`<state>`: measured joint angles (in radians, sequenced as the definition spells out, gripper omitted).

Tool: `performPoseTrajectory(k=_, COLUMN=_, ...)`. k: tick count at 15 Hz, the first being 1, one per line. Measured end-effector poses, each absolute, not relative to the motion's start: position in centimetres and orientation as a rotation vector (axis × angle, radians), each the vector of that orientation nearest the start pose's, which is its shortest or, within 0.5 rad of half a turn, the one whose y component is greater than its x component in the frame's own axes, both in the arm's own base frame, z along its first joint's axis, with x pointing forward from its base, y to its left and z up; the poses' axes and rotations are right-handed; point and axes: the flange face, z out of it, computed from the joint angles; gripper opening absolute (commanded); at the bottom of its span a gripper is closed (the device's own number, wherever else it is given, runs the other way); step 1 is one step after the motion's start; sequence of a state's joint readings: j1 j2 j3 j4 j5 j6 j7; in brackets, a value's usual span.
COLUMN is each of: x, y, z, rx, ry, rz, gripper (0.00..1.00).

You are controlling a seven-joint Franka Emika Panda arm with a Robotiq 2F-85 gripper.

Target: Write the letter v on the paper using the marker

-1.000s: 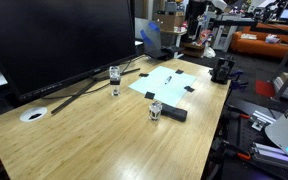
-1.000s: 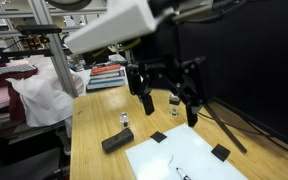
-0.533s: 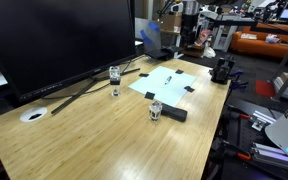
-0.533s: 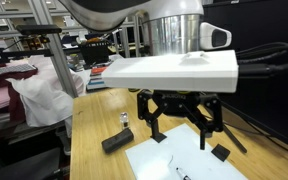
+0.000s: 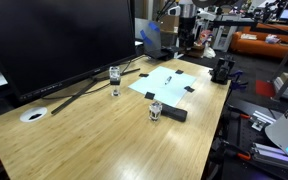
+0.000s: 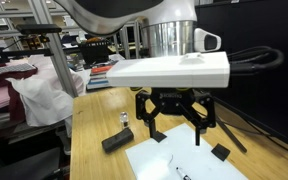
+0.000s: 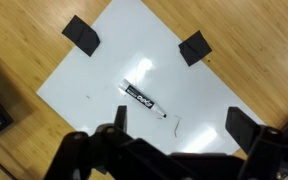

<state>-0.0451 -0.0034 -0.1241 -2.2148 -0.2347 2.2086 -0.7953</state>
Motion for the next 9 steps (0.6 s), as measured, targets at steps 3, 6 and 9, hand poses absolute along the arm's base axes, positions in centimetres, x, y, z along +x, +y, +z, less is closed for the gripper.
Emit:
performPoseTrajectory(k=3, x=52.7, y=-6.8, z=34.4, rx=-2.914, ry=-1.457, rz=0.243, gripper=1.00)
performPoseTrajectory(k=6, x=53.7, y=-6.5, z=30.1, rx=-2.769, ry=-1.623, rz=0.327, gripper=1.00)
performPoseTrajectory(k=9, x=54.6, y=-7.9, z=26.9, rx=-2.646, ry=-1.716, rz=0.359, gripper=1.00)
